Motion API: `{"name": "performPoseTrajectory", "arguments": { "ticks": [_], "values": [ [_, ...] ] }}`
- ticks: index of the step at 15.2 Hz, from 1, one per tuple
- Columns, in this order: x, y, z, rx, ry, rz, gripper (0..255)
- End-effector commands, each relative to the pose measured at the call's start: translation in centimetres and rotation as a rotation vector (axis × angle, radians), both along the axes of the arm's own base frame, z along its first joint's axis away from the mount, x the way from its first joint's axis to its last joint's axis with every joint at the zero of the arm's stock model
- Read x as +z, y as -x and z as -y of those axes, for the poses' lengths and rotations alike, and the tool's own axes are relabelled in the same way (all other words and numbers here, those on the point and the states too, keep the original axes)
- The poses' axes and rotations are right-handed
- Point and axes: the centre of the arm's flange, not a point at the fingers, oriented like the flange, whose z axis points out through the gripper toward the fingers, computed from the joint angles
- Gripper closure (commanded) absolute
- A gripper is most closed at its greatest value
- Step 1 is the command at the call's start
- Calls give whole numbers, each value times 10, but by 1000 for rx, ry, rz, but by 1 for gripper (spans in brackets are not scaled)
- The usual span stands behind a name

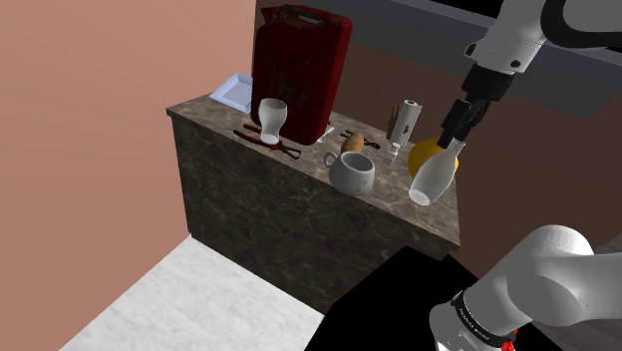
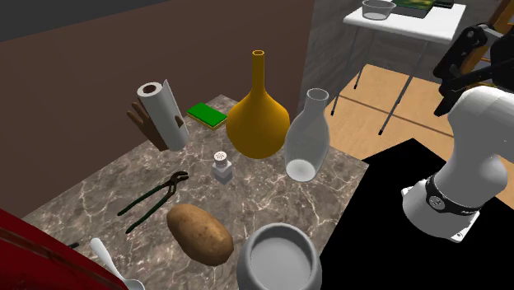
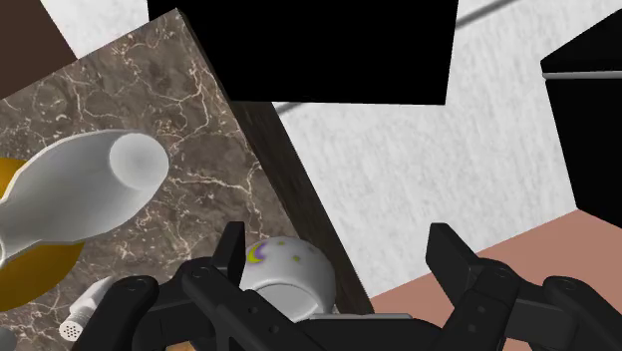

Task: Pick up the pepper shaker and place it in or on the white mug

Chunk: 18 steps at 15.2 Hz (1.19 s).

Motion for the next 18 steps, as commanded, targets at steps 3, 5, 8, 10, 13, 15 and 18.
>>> {"name": "performPoseTrajectory", "arguments": {
  "ticks": [3, 5, 8, 10, 13, 15, 18],
  "values": [
    [-12, -16, 18, 0, 0, -6, 0],
    [-23, -32, 36, 0, 1, -11, 0],
    [-41, -56, 64, 0, 1, -20, 0],
    [-53, -72, 82, 0, 1, -25, 0],
    [-71, -96, 109, -1, 2, -33, 0],
    [-83, -111, 127, -1, 2, -39, 0],
    [-101, -135, 155, -1, 2, -47, 0]
  ]
}}
